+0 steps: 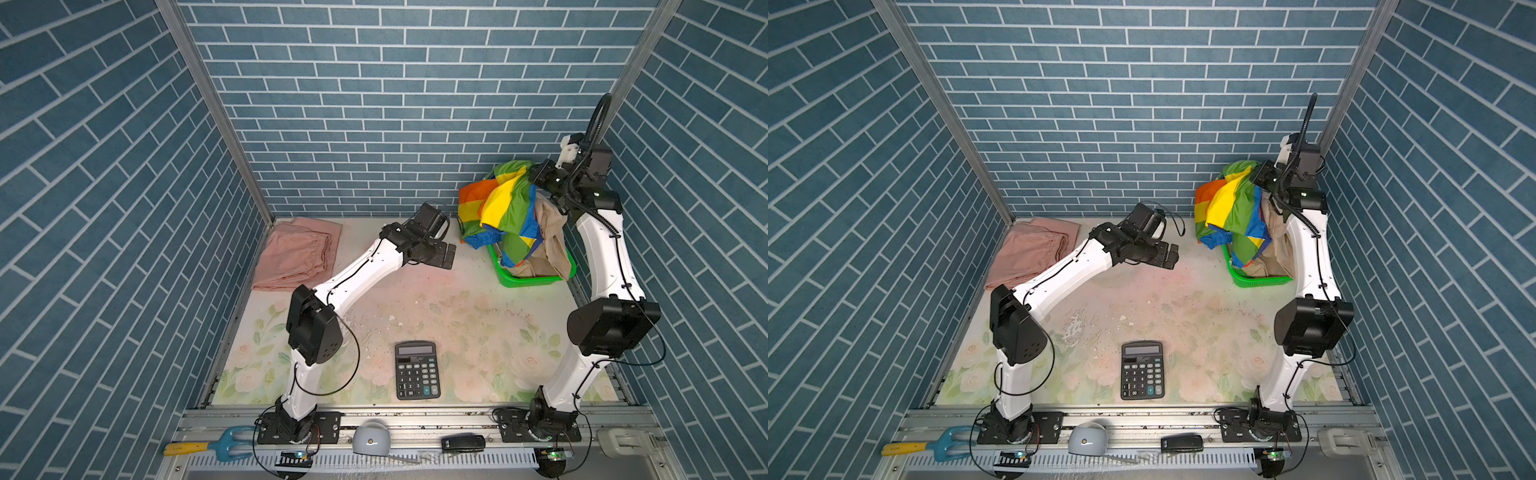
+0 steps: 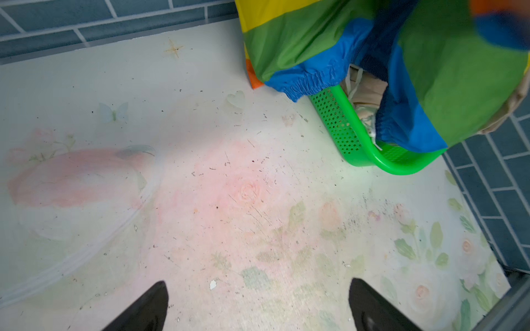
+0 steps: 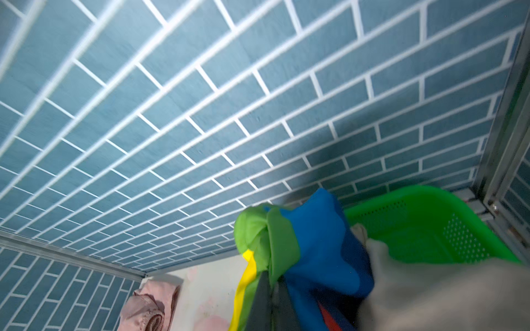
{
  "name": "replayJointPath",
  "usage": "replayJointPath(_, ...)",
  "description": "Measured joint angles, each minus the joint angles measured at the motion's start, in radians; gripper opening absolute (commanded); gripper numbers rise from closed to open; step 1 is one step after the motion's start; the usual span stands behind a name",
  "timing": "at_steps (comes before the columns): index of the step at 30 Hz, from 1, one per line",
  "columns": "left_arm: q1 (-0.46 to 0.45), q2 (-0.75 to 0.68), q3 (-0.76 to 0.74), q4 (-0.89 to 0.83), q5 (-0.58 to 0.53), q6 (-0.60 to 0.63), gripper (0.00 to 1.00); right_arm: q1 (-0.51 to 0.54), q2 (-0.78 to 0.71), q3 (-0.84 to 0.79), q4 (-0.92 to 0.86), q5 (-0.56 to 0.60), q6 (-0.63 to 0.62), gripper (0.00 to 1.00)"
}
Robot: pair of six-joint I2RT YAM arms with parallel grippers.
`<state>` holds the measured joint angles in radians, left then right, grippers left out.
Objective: Fold and stack the shorts
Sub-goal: 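Reach the right gripper into the green basket and grasp the rainbow shorts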
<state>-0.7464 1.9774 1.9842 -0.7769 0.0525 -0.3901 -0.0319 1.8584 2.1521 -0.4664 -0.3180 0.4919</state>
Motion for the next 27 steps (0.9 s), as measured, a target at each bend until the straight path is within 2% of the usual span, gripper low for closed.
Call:
replayJointPath(8, 0.027, -0.082, -0.118, 0.080, 0.057, 0.002, 1.00, -0.003, 0.044, 0.031, -0.029, -0.001, 0.002, 0.00)
replayJointPath(12, 0.056, -0.080, -0.192, 0.122, 0.099, -0.005, 1.00, -0.004, 0.155, 0.070, -0.065, -0.009, 0.001, 0.00)
replayJointPath(16, 0.090, -0.054, -0.195, 0.160, 0.152, -0.021, 1.00, -0.005, 0.232, 0.078, -0.113, -0.008, 0.000, 0.00)
replayJointPath(21, 0.108, -0.003, -0.190, 0.185, 0.193, -0.026, 1.00, -0.006, 0.223, 0.015, -0.142, 0.021, -0.019, 0.11)
replayJointPath(24, 0.110, 0.011, -0.191, 0.187, 0.211, -0.026, 1.00, -0.007, 0.194, -0.077, -0.156, 0.065, -0.048, 0.24)
replayJointPath(27, 0.113, 0.018, -0.191, 0.191, 0.234, -0.025, 1.00, -0.009, 0.178, -0.151, -0.169, 0.109, -0.080, 0.41)
